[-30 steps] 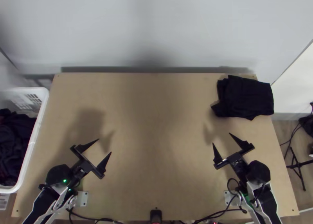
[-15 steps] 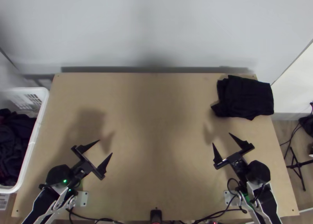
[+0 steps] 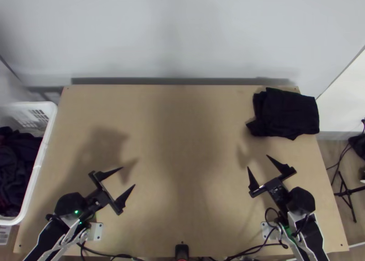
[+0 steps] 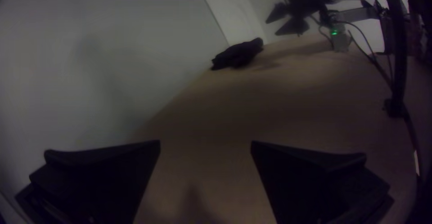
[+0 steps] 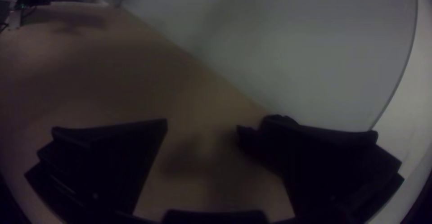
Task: Fold the t-shirt
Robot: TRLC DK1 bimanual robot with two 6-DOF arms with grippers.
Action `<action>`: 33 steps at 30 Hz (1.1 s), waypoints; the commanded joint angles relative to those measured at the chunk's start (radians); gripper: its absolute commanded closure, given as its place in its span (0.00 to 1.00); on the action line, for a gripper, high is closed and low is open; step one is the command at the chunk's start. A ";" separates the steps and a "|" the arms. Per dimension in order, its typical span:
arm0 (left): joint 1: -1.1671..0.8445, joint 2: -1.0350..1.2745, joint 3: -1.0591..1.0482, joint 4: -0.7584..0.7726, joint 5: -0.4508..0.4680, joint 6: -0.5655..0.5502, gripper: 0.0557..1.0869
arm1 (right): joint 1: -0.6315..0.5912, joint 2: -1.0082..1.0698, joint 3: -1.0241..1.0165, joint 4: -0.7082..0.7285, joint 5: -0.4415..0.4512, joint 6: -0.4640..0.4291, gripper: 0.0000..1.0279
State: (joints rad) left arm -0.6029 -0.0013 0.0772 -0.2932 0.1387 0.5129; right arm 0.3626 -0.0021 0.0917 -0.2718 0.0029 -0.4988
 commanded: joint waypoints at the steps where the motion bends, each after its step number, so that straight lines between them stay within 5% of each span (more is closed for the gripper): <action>1: -0.058 0.000 0.001 -0.011 0.047 0.001 0.05 | 0.082 -0.001 0.000 0.000 0.000 -0.004 0.04; 4: -0.060 0.001 0.001 -0.007 -0.016 0.101 0.05 | 0.084 -0.003 0.003 0.033 0.017 -0.014 0.04; 11: -0.029 0.003 -0.002 0.020 -0.116 0.096 0.05 | 0.067 -0.001 0.003 0.075 0.155 -0.089 0.04; 25: 0.529 0.000 0.026 0.135 -0.175 0.045 0.05 | -0.037 0.082 0.046 0.163 0.212 -0.115 0.04; 33: 0.894 0.006 0.096 0.137 -0.175 0.050 0.05 | -0.171 0.545 0.278 0.270 0.212 0.052 0.04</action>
State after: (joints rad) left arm 0.0181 -0.0013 0.1268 -0.1738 -0.0315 0.5537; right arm 0.2783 0.2321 0.2058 -0.0658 0.2108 -0.5549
